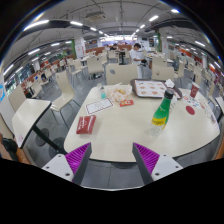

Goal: Pour water

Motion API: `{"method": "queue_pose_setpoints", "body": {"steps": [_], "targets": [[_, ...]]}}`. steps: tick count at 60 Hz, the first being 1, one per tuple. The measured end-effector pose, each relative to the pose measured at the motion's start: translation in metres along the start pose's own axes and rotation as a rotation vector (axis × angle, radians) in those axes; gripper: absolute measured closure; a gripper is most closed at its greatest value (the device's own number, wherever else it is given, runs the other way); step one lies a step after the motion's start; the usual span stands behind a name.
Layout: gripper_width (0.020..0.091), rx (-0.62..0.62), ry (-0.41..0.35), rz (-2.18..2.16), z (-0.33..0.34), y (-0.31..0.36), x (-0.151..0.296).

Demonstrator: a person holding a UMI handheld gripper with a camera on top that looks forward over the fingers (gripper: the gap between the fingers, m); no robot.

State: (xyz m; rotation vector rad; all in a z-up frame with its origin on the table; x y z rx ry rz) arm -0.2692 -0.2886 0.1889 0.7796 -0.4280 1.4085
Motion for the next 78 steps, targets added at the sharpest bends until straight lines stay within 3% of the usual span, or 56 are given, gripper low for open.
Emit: {"method": "queue_pose_setpoints", "body": {"steps": [6,8,13,19,38,55,58,60,62,68,74,78], "targets": [[0.0270,-0.025,-0.013,0.007,-0.005,-0.003,-0.020],[0.0264,-0.030,-0.012,0.004,-0.006,-0.012,-0.005],[0.0265,-0.027,-0.005,-0.006,-0.007,-0.031,-0.033],[0.0270,-0.044,-0.017,-0.010,-0.007,-0.041,-0.024],[0.0273,-0.217,-0.227,0.015,-0.055,-0.145,0.026],[0.0288,-0.138,-0.320,0.010,-0.139,-0.168,0.066],[0.0371,-0.148,-0.364,0.018,-0.149,-0.173,0.071],[0.0578,-0.164,-0.370,0.032,-0.158,-0.177,0.068],[0.0574,-0.161,-0.440,0.030,-0.159,-0.177,0.072],[0.0610,-0.170,-0.491,0.064,-0.162,-0.177,0.072],[0.0704,-0.145,-0.449,0.096,-0.167,-0.170,0.075],[0.0728,-0.127,-0.412,0.092,-0.172,-0.166,0.078]]}}
Point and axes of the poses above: the point between the fingertips, and its own axes, seen from behind it with the camera up: y to the left, x up, z backward, against the way the camera looks, the point moved 7 cm from there along z, backward, against the way the camera looks, and after that the axes turned 9 degrees about -z, right-handed, at the moved point
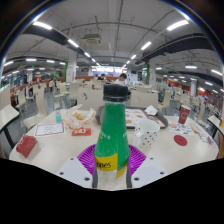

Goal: Pour water

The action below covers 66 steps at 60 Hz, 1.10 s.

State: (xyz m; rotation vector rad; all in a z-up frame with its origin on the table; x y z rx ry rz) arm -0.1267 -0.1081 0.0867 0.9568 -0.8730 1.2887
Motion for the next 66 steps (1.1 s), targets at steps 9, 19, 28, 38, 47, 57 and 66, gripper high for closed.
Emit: {"method": "queue_pose_setpoints", "body": {"steps": [9,19,28,38,47,57,66], "targets": [[0.0728,0.106,0.105,-0.169,-0.017,0.014,0.020],[0.0728,0.266,0.166,-0.617,-0.053,0.030,0.079],[0.0731,0.493,0.294,-1.230,-0.079,0.029,0.108],[0.0729,0.597,0.409,-1.829,-0.093,0.001,0.113],[0.0728,0.663,0.417,-2.068,-0.087,-0.007,0.126],[0.0727,0.718,0.421,-2.151,-0.085,-0.014,0.136],[0.0729,0.741,0.468,-2.142,-0.075,-0.019,0.146]]}}
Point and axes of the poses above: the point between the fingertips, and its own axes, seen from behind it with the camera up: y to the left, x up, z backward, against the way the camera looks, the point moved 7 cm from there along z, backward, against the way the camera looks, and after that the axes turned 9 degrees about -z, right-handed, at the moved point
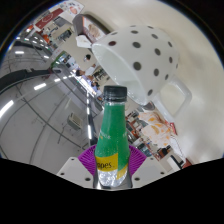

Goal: Pour water

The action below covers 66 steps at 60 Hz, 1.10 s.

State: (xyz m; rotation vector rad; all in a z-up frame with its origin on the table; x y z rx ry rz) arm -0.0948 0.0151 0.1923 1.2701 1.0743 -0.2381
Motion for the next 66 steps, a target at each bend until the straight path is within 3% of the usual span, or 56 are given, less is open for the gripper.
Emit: {"method": "queue_pose_setpoints", "body": {"steps": [1,3,9,10,16,25,29,35,43,54,58,66], "targets": [[0.0731,-0.006,0.012,0.010,0.023,0.002,-0.009],[0.0728,-0.027,0.021,0.072,-0.004,-0.002,-0.006],[0.0729,-0.081,0.059,0.395,0.021,0.026,-0.032],[0.0729,-0.100,0.052,0.483,0.001,0.039,-0.027],[0.0726,-0.149,0.026,0.991,0.034,0.101,-0.035],[0.0717,-0.215,-0.237,1.755,0.047,0.206,0.018],[0.0705,-0.323,-0.324,2.034,0.078,0.228,0.046],[0.0703,-0.526,-0.432,2.129,0.104,0.211,0.134],[0.0704,-0.642,-0.434,2.130,0.122,0.169,0.214],[0.0695,-0.709,-0.405,2.112,0.151,0.145,0.247],[0.0693,-0.623,-0.432,2.153,0.155,0.148,0.245],[0.0691,-0.630,-0.443,2.156,0.149,0.144,0.250]]}}
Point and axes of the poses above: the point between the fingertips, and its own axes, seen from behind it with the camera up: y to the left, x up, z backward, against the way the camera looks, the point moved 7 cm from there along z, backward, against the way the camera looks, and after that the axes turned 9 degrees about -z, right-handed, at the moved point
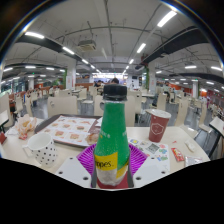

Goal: Pour water

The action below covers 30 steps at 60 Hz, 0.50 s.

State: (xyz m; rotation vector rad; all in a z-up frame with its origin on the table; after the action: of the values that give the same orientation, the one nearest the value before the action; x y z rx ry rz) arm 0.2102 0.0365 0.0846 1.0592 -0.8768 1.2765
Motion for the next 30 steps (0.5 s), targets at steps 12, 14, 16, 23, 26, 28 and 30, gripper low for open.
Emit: {"method": "queue_pose_setpoints", "body": {"steps": [12,14,16,23,26,28,30], "targets": [[0.0581,0.005,0.052,0.019,0.004,0.004,0.002],[0.0555,0.004,0.071,0.023,0.005,0.003,0.002],[0.0509,-0.014,0.097,0.022,0.007,0.002,-0.002],[0.0302,-0.065,0.149,0.007,0.019,-0.002,0.001],[0.0264,-0.073,0.175,-0.004,0.030,0.003,-0.002],[0.0260,-0.079,0.193,-0.015,0.037,0.007,-0.003],[0.0256,-0.087,0.205,-0.031,0.045,0.013,-0.002]]}}
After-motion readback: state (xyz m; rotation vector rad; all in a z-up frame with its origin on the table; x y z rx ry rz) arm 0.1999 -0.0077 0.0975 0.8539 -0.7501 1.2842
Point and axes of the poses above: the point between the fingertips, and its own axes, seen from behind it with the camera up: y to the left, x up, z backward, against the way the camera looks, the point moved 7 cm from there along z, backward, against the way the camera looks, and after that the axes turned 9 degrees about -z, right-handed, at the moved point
